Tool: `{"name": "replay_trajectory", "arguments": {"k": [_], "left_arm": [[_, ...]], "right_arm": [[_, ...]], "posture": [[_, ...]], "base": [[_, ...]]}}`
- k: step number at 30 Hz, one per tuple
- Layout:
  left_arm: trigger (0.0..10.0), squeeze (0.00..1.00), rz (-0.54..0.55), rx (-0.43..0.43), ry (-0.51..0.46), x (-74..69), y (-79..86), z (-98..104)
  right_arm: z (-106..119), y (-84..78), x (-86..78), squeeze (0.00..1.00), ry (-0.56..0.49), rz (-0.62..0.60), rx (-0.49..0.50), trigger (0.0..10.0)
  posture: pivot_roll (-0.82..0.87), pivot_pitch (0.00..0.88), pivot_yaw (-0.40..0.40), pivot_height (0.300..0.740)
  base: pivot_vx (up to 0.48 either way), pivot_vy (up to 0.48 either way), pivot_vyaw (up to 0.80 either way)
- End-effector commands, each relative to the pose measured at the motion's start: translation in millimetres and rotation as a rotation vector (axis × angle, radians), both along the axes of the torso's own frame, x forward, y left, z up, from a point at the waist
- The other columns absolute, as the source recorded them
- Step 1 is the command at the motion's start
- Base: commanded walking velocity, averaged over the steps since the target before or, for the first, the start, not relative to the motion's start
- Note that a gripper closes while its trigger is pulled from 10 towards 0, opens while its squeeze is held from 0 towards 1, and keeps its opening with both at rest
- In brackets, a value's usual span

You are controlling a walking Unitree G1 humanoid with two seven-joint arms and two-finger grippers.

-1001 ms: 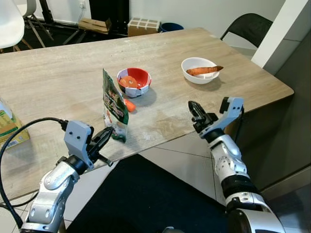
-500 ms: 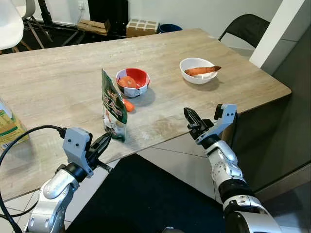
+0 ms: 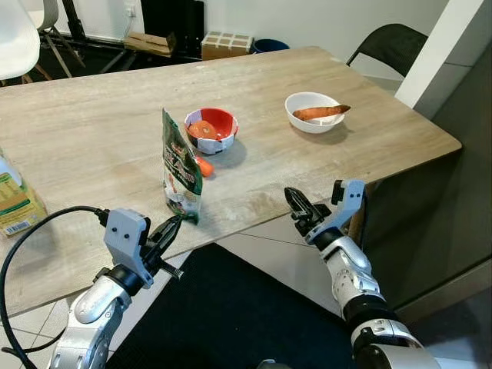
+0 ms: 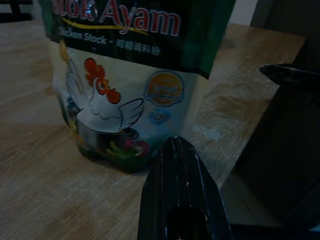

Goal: Restocking fridge

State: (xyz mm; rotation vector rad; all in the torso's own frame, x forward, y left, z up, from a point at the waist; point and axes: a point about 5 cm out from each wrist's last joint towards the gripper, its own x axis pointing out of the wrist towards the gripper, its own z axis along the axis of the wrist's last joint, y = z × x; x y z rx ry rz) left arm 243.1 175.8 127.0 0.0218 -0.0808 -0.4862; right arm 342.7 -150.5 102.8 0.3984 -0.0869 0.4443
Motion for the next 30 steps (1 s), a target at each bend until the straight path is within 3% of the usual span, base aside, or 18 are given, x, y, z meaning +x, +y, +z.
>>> {"name": "replay_trajectory", "arguments": {"k": [1,20,23,25,28,30], "left_arm": [[10.0,0.00,-0.010,0.003,0.002,-1.3,-2.7,-1.6],[10.0,0.00,0.004,0.015,0.031,-1.6,-2.0,-10.6],[10.0,0.00,0.065,0.020,0.057,1.0,2.5,-20.2],[10.0,0.00,0.170,0.018,0.119,2.7,10.8,-40.1],[10.0,0.00,0.198,0.015,0.148,1.6,13.0,-49.3],[10.0,0.00,0.291,0.013,0.252,-4.5,21.6,-77.7]], "right_arm": [[-3.8,-0.8,-2.1,0.00,0.007,0.003,-0.011,10.0],[-7.8,-4.4,-2.1,0.00,0.025,-0.003,-0.037,10.0],[-10.4,-5.1,-2.7,0.00,0.038,-0.004,-0.048,10.0],[-16.1,-4.5,-4.4,0.00,0.065,0.000,-0.073,10.0],[-18.5,-4.2,-5.3,0.00,0.074,0.004,-0.084,10.0],[-26.0,-3.2,-8.3,0.00,0.105,0.010,-0.102,10.0]], "posture": [[-0.01,0.095,-0.076,0.740],[-0.01,0.090,-0.081,0.740],[-0.01,0.091,-0.083,0.740],[-0.02,0.091,-0.084,0.740],[-0.02,0.092,-0.086,0.740],[-0.02,0.095,-0.089,0.740]], "base": [[-0.296,0.000,0.00],[-0.342,0.000,0.00],[0.000,0.000,0.00],[0.000,0.000,0.00],[0.000,0.000,0.00],[0.000,0.000,0.00]]}}
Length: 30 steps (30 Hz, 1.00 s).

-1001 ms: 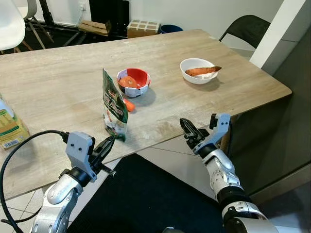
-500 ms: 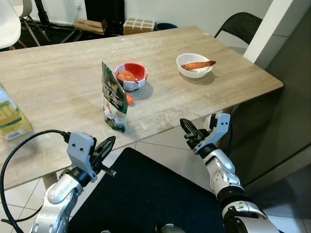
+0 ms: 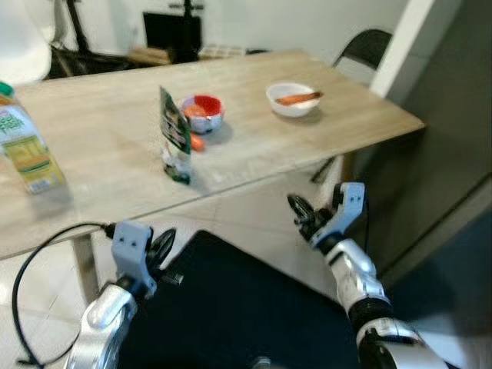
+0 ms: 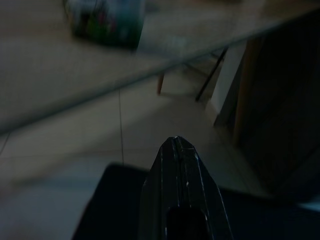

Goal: Restocking fridge

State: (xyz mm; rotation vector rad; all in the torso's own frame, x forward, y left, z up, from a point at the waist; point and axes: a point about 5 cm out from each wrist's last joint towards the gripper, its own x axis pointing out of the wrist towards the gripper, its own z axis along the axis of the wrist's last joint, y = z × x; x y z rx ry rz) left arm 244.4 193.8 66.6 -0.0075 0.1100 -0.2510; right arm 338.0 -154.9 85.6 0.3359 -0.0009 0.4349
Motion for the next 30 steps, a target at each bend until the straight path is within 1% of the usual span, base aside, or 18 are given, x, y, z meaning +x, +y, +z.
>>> {"name": "replay_trajectory", "arguments": {"k": [1,3,4,5,7,9,10,11,12,13,14,15,16,18,19,20,26,30], "left_arm": [[10.0,0.00,0.113,0.002,0.123,-12.5,10.1,-35.9],[10.0,0.00,0.113,0.002,0.123,-12.5,10.1,-35.9],[10.0,0.00,0.149,0.001,0.163,-17.9,14.1,-47.7],[10.0,0.00,0.149,0.001,0.163,-17.9,14.1,-47.7],[10.0,0.00,0.244,0.003,0.272,-33.7,23.8,-75.6],[10.0,0.00,0.244,0.003,0.272,-33.7,23.8,-75.6],[10.0,0.00,0.304,-0.001,0.341,-44.4,28.5,-90.1],[10.0,0.00,0.304,-0.001,0.341,-44.4,28.5,-90.1],[10.0,0.00,0.358,0.021,0.430,-58.8,32.5,-106.5],[10.0,0.00,0.358,0.021,0.430,-58.8,32.5,-106.5],[10.0,0.00,0.414,0.066,0.540,-78.9,34.5,-124.9],[10.0,0.00,0.414,0.066,0.540,-78.9,34.5,-124.9],[10.0,0.00,0.423,0.080,0.561,-83.5,34.2,-128.2],[10.0,0.00,0.439,0.079,0.551,-85.3,32.7,-129.8],[10.0,0.00,0.439,0.079,0.551,-85.3,32.7,-129.8],[10.0,0.00,0.440,0.084,0.534,-85.9,30.6,-131.6],[10.0,0.00,0.433,0.127,0.529,-89.1,26.6,-135.4],[10.0,0.00,0.436,0.136,0.508,-87.1,24.9,-134.1]], "right_arm": [[-15.2,2.9,-6.5,0.00,0.062,0.013,-0.041,10.0],[-15.2,2.9,-6.5,0.00,0.062,0.013,-0.041,10.0],[-19.4,4.0,-8.5,0.00,0.079,0.018,-0.053,10.0],[-19.4,4.0,-8.5,0.00,0.079,0.018,-0.053,10.0],[-35.2,7.9,-16.3,0.00,0.147,0.037,-0.098,10.0],[-35.2,7.9,-16.3,0.00,0.147,0.037,-0.098,10.0],[-47.3,9.5,-23.0,0.00,0.203,0.047,-0.129,10.0],[-47.3,9.5,-23.0,0.00,0.203,0.047,-0.129,10.0],[-64.3,9.6,-33.9,0.00,0.286,0.051,-0.175,10.0],[-64.3,9.6,-33.9,0.00,0.286,0.051,-0.175,10.0],[-94.5,5.6,-58.3,0.00,0.436,0.053,-0.251,10.0],[-94.5,5.6,-58.3,0.00,0.436,0.053,-0.251,10.0],[-104.5,3.1,-68.1,0.00,0.489,0.047,-0.270,10.0],[-117.1,-0.7,-81.6,0.00,0.558,0.033,-0.285,10.0],[-117.1,-0.7,-81.6,0.00,0.558,0.033,-0.285,10.0],[-125.2,-3.7,-91.3,0.00,0.600,0.014,-0.300,10.0],[-138.5,-7.3,-108.1,0.00,0.667,-0.027,-0.333,10.0],[-138.1,-2.5,-107.9,0.00,0.651,-0.014,-0.336,10.0]], "posture": [[-0.02,0.096,-0.090,0.740],[-0.02,0.096,-0.090,0.740],[-0.02,0.096,-0.090,0.740],[-0.02,0.096,-0.090,0.740],[-0.02,0.100,-0.094,0.740],[-0.02,0.100,-0.094,0.740],[-0.02,0.101,-0.096,0.740],[-0.02,0.101,-0.096,0.740],[-0.02,0.101,-0.099,0.740],[-0.02,0.101,-0.099,0.740],[-0.01,0.103,-0.101,0.740],[-0.01,0.103,-0.101,0.740],[-0.02,0.104,-0.100,0.740],[-0.01,0.107,-0.098,0.740],[-0.01,0.107,-0.098,0.740],[-0.01,0.111,-0.094,0.740],[-0.01,0.112,-0.087,0.740],[-0.01,0.112,-0.083,0.740]], "base": [[0.000,0.000,0.00],[0.000,0.000,0.00],[0.000,0.000,0.00],[0.000,0.000,0.00],[0.000,0.000,0.00],[0.000,0.000,0.00],[0.000,0.000,0.00],[0.000,0.000,0.00],[0.000,0.000,0.00],[0.000,0.000,0.00],[0.000,0.000,0.00],[0.000,0.000,0.00],[0.000,0.000,0.00],[0.000,0.000,0.00],[0.000,0.000,0.00],[0.000,0.000,0.00],[0.000,0.000,0.00],[0.000,0.000,0.00]]}}
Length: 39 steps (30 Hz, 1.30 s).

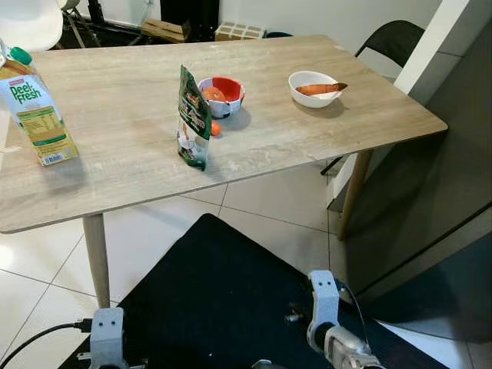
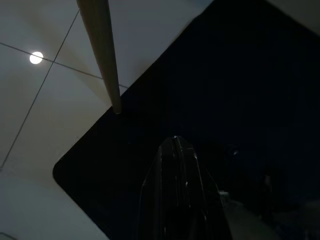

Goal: Restocking fridge

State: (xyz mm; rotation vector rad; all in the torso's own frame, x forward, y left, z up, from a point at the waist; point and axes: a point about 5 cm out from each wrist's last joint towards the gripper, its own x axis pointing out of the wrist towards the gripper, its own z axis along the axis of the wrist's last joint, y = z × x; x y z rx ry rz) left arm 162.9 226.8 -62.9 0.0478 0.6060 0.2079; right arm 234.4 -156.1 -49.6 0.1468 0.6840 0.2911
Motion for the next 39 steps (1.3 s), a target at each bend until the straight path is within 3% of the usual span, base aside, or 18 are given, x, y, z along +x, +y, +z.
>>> {"name": "replay_trajectory", "arguments": {"k": [1,14,23,31,39], "left_arm": [[10.0,0.00,-0.007,-0.007,0.007,-4.7,-8.7,-3.8],[10.0,0.00,-0.055,-0.003,-0.011,-0.1,-16.0,-4.1],[10.0,0.00,-0.022,0.011,-0.027,-0.8,-11.5,-2.6],[10.0,0.00,0.026,-0.015,-0.013,-5.4,-9.1,-5.7],[10.0,0.00,-0.005,-0.064,-0.014,-1.2,-16.9,-6.8]], "right_arm": [[-2.3,1.1,-3.7,0.00,0.002,0.017,-0.014,10.0],[-0.8,6.7,-0.9,0.00,-0.015,0.010,-0.019,10.0],[-1.7,8.6,-2.2,0.00,-0.015,0.011,-0.020,10.0],[-2.9,7.9,-2.9,0.00,0.001,-0.013,-0.016,10.0],[-7.2,2.3,-9.1,0.00,0.025,-0.019,-0.043,10.0]], "posture": [[-0.01,0.111,-0.083,0.740],[0.00,0.109,-0.070,0.740],[0.01,0.111,-0.069,0.740],[0.01,0.108,-0.074,0.740],[0.00,0.094,-0.075,0.740]], "base": [[0.000,0.000,0.00],[0.000,0.000,0.78],[0.000,0.000,0.70],[0.000,0.000,0.00],[0.000,0.000,0.00]]}}
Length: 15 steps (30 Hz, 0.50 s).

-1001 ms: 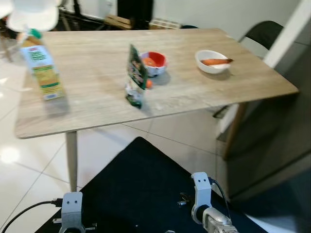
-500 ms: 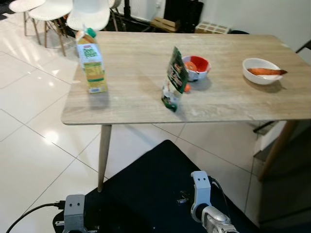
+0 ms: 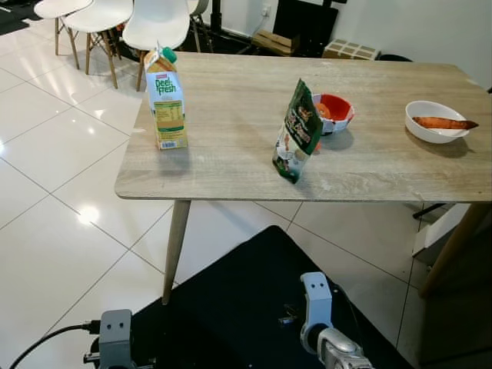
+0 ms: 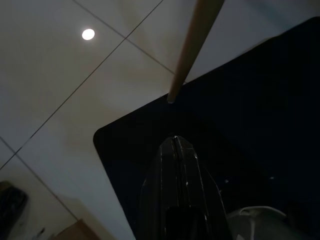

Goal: Restocking fridge

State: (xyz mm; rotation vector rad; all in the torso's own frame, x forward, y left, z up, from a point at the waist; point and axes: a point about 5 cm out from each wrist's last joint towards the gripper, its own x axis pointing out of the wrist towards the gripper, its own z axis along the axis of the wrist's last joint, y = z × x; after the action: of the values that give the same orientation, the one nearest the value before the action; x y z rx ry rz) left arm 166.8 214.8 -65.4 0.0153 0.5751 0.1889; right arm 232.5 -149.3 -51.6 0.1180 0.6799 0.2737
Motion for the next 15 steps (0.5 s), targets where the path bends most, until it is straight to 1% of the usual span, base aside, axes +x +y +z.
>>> {"name": "replay_trajectory", "arguments": {"k": [1,15], "left_arm": [[10.0,0.00,0.004,-0.030,0.020,-5.1,-5.0,-4.3],[10.0,0.00,-0.012,-0.039,0.031,-2.1,-6.6,-4.9]], "right_arm": [[-5.2,-4.5,-7.1,0.00,0.032,-0.012,-0.012,10.0],[-5.5,-6.7,-7.7,0.00,0.032,-0.027,-0.016,10.0]], "posture": [[0.00,0.094,-0.075,0.740],[-0.01,0.079,-0.070,0.740]], "base": [[0.000,0.000,0.00],[0.287,0.000,0.00]]}}
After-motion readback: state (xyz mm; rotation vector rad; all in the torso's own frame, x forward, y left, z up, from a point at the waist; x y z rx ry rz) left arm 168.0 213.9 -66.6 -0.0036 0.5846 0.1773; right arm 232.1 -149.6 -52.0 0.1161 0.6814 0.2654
